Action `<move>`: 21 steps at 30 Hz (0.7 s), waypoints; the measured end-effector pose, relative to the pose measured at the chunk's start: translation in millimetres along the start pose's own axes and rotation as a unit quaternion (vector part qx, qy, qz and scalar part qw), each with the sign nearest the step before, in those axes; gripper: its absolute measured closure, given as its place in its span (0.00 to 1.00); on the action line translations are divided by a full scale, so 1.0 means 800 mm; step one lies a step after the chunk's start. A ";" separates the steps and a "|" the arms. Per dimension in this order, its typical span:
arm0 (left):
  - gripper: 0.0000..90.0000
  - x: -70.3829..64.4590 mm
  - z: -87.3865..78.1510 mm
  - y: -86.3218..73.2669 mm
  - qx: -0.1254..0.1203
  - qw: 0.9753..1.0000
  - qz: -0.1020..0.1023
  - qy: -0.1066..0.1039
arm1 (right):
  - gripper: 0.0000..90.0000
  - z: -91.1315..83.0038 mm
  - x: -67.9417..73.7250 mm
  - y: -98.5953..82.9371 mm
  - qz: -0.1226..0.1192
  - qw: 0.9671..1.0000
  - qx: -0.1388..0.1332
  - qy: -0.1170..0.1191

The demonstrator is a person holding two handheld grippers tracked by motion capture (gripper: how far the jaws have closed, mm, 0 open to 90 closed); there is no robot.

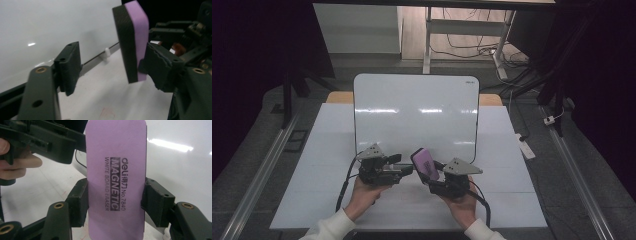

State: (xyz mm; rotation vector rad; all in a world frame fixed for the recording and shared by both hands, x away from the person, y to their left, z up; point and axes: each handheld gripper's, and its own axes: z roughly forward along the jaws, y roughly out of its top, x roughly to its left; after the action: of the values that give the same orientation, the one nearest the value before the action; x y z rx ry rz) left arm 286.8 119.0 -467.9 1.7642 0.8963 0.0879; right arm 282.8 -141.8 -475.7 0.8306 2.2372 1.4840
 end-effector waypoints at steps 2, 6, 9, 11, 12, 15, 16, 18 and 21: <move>0.40 -0.001 0.005 0.002 0.001 1.000 -0.006 -0.017 | 0.46 0.001 0.002 -0.001 -0.002 1.000 0.001 -0.002; 0.49 -0.004 0.015 0.005 0.006 0.999 -0.011 -0.042 | 0.46 0.004 0.006 -0.004 -0.005 1.000 -0.002 -0.004; 0.58 -0.007 0.019 0.006 0.011 0.999 -0.009 -0.045 | 0.46 0.004 0.011 -0.005 -0.009 1.000 -0.006 -0.010; 0.65 -0.007 0.021 0.006 0.011 0.999 -0.014 -0.046 | 0.46 0.004 0.012 -0.005 -0.010 1.000 -0.008 -0.013; 0.66 -0.007 0.020 0.007 0.013 0.999 -0.019 -0.049 | 0.46 0.004 0.013 -0.005 -0.009 1.000 -0.010 -0.014; 0.69 -0.007 0.020 0.009 0.017 0.998 -0.023 -0.051 | 0.45 0.004 0.013 -0.007 -0.003 1.000 -0.014 -0.014; 0.69 -0.007 0.019 0.009 0.018 0.998 -0.020 -0.049 | 0.45 0.005 0.014 -0.008 -0.002 1.000 -0.016 -0.013; 0.70 -0.008 0.017 0.011 0.020 0.999 -0.014 -0.043 | 0.44 0.006 0.014 -0.008 0.000 1.000 -0.013 -0.014; 0.70 -0.006 0.009 0.014 0.017 0.999 -0.011 -0.034 | 0.39 0.006 0.013 -0.007 0.010 1.000 -0.016 0.001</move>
State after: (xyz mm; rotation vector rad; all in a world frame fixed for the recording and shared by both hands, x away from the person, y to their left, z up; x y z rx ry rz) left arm 292.8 109.4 -459.4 1.7787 0.8718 -0.0008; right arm 275.7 -133.6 -482.3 0.8443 2.2069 1.5245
